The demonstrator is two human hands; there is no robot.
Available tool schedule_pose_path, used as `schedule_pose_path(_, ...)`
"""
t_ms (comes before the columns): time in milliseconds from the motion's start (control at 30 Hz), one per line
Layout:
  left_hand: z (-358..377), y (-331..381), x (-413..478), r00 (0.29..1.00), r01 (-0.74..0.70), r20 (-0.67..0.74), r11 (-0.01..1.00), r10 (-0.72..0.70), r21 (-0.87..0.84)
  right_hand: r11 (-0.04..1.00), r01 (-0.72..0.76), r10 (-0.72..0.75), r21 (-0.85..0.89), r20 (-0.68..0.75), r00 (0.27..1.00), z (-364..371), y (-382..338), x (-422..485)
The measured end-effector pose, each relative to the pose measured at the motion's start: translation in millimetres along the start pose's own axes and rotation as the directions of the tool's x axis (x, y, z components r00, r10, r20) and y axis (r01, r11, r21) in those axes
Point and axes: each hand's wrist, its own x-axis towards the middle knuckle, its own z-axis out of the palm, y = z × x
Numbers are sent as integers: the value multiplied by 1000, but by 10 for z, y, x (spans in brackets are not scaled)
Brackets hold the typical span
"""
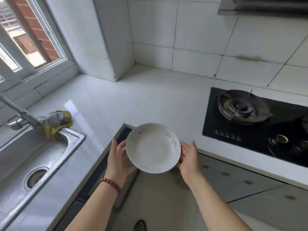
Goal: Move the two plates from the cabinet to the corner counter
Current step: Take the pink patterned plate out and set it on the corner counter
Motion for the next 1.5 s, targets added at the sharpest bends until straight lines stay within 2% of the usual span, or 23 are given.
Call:
schedule_pose_path(233, 654, 307, 64, 981, -11, 196, 995, -8, 97, 978, 188, -171, 90, -168, 971, -218, -588, -235)
schedule_pose_path(433, 1338, 229, -4, 902, 26, 419, 980, -108, 196, 935, 322, -246, 146, -386, 889, -712, -901, -650)
schedule_pose_path(567, 1860, 45, -223, 813, 47, 548, 960, -197, 275, 900, 404, -266, 164, -527, 807, -1155, -1081, -1019)
schedule_pose_path(800, 2715, -571, -927, 656, 15, 689, 918, -308, 396, 831, 526, -261, 183, -707, 657, -2109, -1261, -1819)
schedule_pose_path(1067, 3639, -1605, -2084, 517, 52, 731, 868, -447, 494, 734, 647, -222, 207, -827, 516, -3395, -1250, -2971)
schedule_pose_path(1233, 4169, -2121, -2813, 379, -4, 781, 843, -496, 538, 645, 749, -230, 153, -895, 381, -4044, -1282, -3659)
schedule_pose_path(1500, 4810, -2802, -3736, 164, -36, 795, 802, -584, 597, 559, 827, -211, 60, -955, 211, -4794, -1271, -4581)
